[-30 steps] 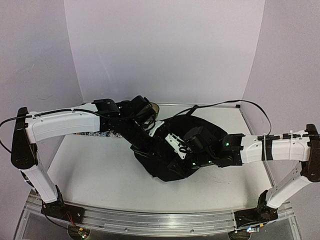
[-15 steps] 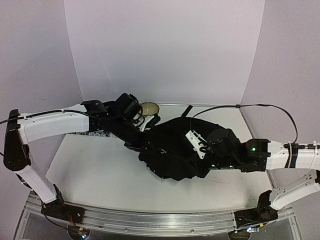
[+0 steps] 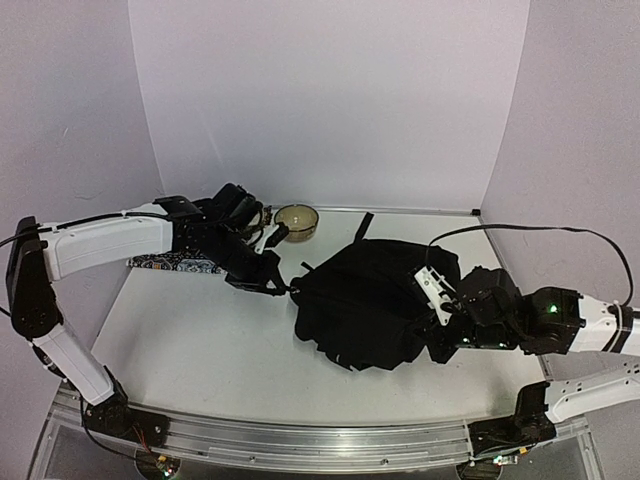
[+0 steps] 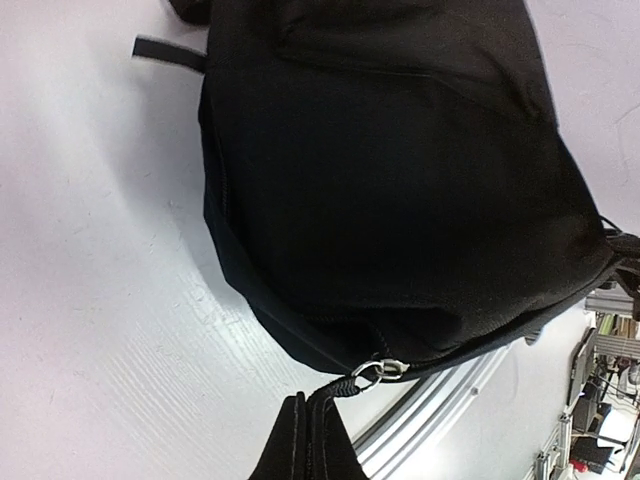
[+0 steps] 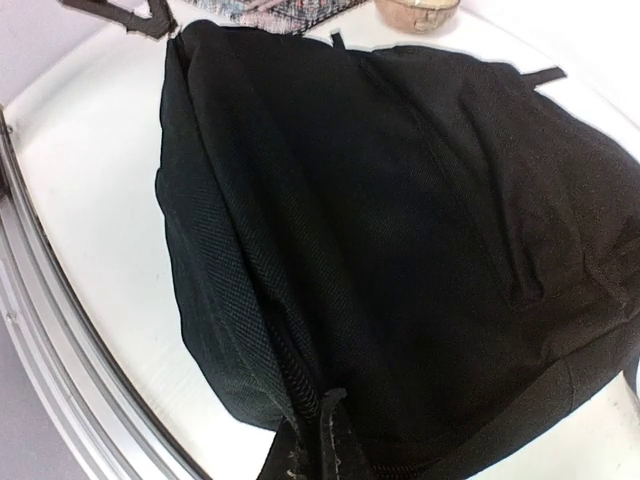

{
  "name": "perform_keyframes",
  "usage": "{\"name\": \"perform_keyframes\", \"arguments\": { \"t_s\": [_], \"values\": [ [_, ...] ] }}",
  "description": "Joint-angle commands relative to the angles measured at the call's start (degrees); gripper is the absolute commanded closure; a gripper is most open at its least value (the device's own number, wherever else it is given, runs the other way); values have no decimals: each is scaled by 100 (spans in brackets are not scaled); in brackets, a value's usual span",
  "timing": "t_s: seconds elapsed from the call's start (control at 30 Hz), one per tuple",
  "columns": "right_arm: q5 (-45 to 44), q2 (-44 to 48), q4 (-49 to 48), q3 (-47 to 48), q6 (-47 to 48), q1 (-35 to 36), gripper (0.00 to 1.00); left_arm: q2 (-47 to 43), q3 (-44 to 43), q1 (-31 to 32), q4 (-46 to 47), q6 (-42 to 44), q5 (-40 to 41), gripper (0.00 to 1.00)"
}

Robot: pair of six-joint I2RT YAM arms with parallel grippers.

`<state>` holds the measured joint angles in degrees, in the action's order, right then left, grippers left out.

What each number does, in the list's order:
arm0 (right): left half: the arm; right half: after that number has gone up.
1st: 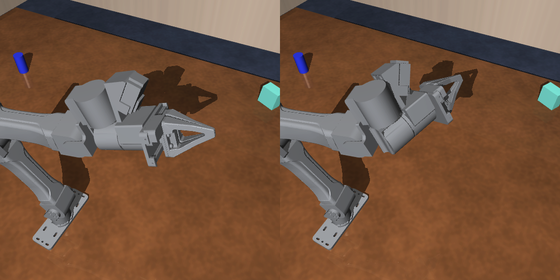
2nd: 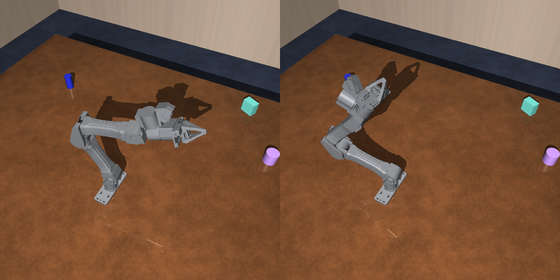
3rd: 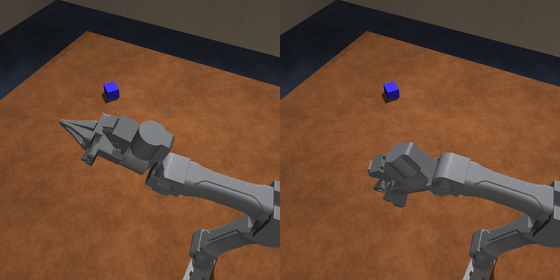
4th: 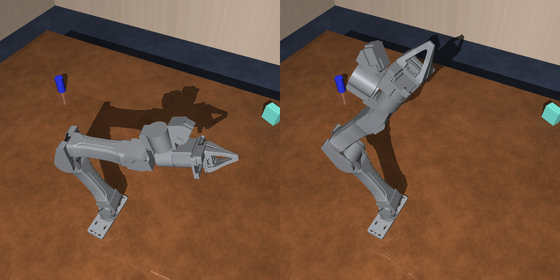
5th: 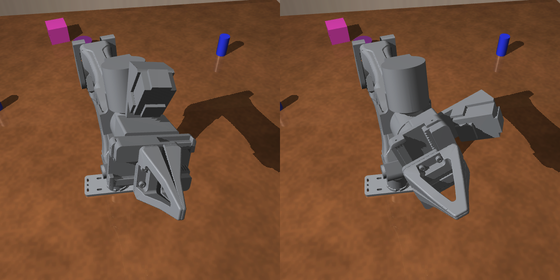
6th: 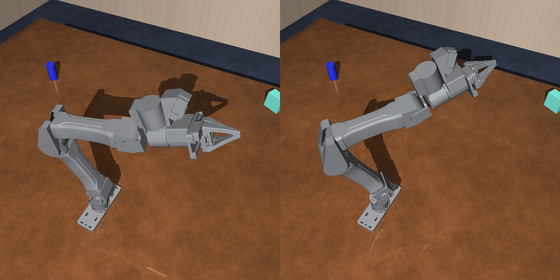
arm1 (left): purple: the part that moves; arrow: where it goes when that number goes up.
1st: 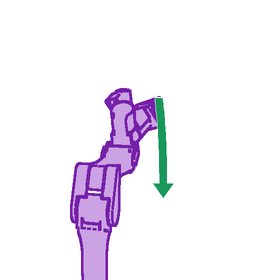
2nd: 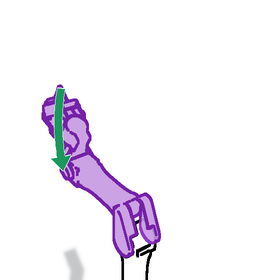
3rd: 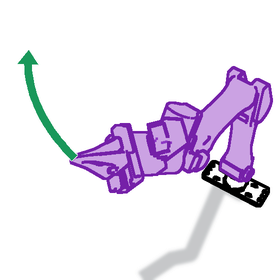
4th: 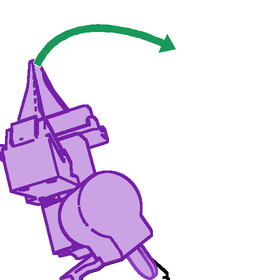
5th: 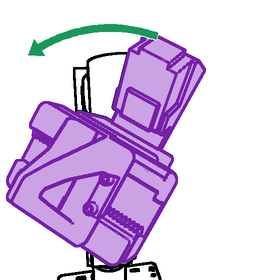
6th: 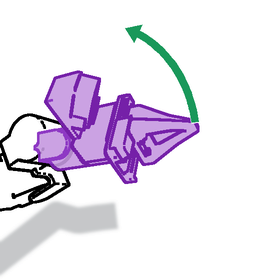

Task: Pack the student bag
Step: Zip the largest pocket of the bag in the student bag, then hold the largest pocket of the student bag.

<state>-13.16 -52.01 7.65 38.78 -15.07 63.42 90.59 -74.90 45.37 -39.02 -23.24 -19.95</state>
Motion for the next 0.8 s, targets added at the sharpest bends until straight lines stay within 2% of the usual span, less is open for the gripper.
{"name": "perform_keyframes", "arguments": {
  "t_s": [0.0, 0.03, 0.13, 0.23, 0.33, 0.47, 0.77],
  "values": [
    [38, -368, 594, 581, -167, -20, 94, 91, -413, -38, -342, 93, 675, 100],
    [184, -524, 577, 708, -165, -14, 90, 95, -547, 157, -281, 70, 597, 100],
    [579, -961, 516, 1137, -168, -18, 71, 60, -725, 502, 92, -122, 102, 100],
    [864, -1114, 151, 1361, -196, -16, 50, -80, -621, 643, 679, -422, -326, 100],
    [1024, -1303, -238, 1483, -193, -12, 35, -166, -548, 756, 1148, -659, -654, 100],
    [1156, -1748, -600, 1667, -218, -12, 28, -94, -700, 941, 1427, -792, -848, 100],
    [1240, -2453, -1348, 1798, -256, -11, 28, 85, -908, 1193, 1771, -917, -1216, 100]
  ]
}}
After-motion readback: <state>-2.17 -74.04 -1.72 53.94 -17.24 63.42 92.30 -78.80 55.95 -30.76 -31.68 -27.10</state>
